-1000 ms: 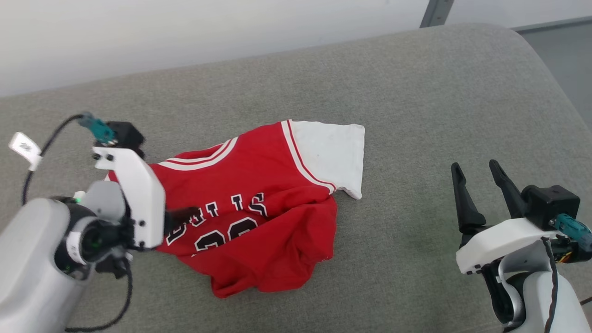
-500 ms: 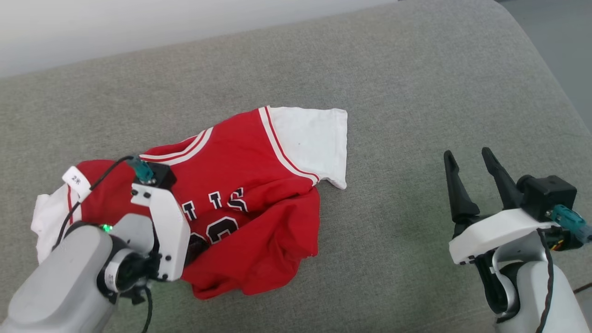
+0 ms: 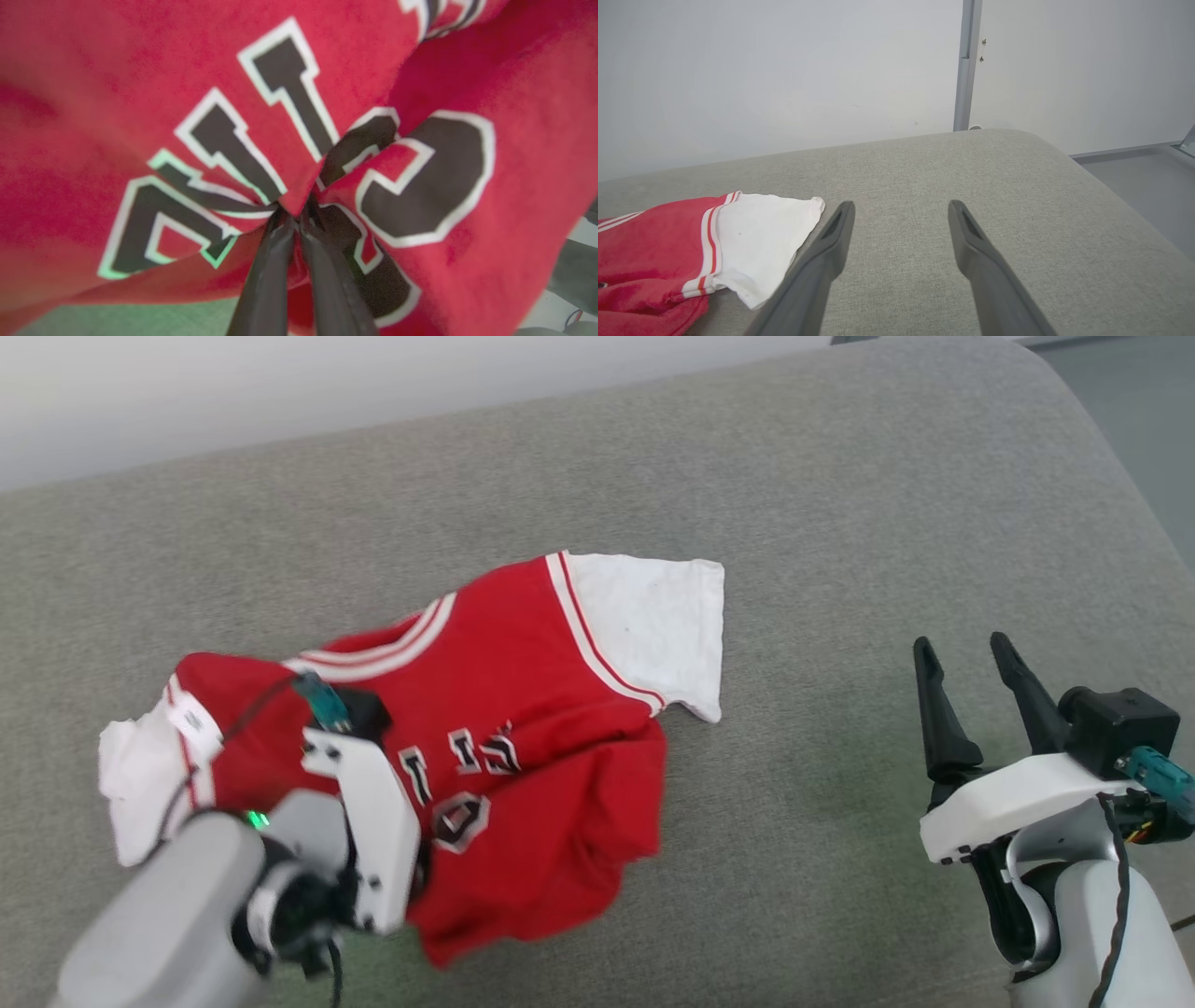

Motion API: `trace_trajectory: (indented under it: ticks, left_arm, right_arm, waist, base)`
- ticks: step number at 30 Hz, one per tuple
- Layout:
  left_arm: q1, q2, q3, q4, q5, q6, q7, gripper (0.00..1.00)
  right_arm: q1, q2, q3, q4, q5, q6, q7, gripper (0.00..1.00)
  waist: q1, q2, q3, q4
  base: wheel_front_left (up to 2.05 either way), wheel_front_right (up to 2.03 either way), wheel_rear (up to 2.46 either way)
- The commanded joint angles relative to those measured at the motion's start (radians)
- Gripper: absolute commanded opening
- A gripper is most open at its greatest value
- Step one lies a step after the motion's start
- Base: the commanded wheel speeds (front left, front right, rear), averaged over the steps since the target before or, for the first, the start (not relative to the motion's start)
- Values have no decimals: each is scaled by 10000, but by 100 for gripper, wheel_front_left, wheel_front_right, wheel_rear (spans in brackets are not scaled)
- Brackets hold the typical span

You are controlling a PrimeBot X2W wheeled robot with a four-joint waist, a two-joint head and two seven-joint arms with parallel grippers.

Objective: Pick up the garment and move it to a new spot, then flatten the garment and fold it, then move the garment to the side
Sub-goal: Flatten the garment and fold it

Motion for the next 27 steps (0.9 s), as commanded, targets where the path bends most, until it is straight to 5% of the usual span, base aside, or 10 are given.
trace_trajectory:
  ticks: [1,13,14,15,27]
  left_arm:
    - [677,1,-282,-256,-181,150,311,0]
    - [1863,302,-612,-1924,-259,591,546,4]
    - [1873,316,-599,-1978,-240,533,447,45]
    - [1850,325,-534,-2021,-218,487,324,100]
    - [1405,590,422,-2498,6,112,-1325,100]
  right_arm:
    - [-4,9,-7,-46,-43,-3,12,100]
    - [59,6,65,-59,-59,-3,174,100]
    - [72,4,62,-47,-66,-3,183,100]
    - [94,7,86,-42,-84,-3,197,100]
    - [204,6,227,-29,-102,-3,479,100]
  waist:
    - [0,-1,-51,118]
    - [0,-1,-202,501]
    - [0,-1,-230,526]
    - [0,-1,-261,556]
    - [0,-1,-565,982]
  base:
    - [0,0,0]
    - [0,0,0]
    - [0,0,0]
    - [0,0,0]
    - [0,0,0]
